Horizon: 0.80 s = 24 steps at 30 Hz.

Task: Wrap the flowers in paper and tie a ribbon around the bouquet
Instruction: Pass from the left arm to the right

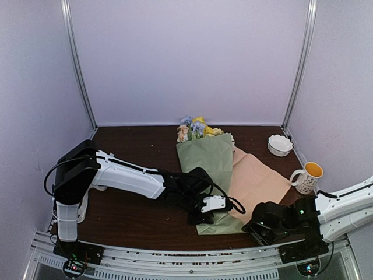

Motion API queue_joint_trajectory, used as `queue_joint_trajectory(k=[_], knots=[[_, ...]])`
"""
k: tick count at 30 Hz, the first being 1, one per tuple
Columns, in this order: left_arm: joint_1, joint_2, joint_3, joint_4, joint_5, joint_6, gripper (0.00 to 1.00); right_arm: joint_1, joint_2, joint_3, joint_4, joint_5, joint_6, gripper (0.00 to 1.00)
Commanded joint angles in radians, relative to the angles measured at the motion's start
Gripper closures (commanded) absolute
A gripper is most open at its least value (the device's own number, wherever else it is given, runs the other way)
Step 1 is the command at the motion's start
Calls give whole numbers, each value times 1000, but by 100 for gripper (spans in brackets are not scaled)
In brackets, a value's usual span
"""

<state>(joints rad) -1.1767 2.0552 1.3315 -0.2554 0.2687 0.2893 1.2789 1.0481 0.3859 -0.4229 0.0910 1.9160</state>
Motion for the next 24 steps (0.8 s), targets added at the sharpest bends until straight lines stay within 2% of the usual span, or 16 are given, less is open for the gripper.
queue_joint_trajectory(k=[1, 6, 8, 10, 15, 19, 23, 24], knots=[[12, 19, -13, 1, 8, 16, 72, -8, -15, -24, -37, 80, 28, 59], [16, 19, -15, 14, 12, 14, 72, -15, -29, -39, 3, 93, 29, 52], [21, 21, -14, 15, 16, 10, 72, -15, -22, -13, -15, 94, 17, 45], [21, 20, -10, 12, 17, 8, 72, -16, 0, 18, -40, 79, 12, 33], [32, 21, 25, -3, 8, 0, 71, -15, 69, 50, -40, 35, 2, 35], [34, 20, 69, -42, 5, 7, 68, -15, 82, 53, -27, 51, 0, 53], [37, 21, 80, -40, 11, 7, 68, -15, 67, 35, 14, 76, -6, 89], [41, 21, 84, -35, 13, 4, 68, -15, 61, 32, 17, 79, -8, 93]])
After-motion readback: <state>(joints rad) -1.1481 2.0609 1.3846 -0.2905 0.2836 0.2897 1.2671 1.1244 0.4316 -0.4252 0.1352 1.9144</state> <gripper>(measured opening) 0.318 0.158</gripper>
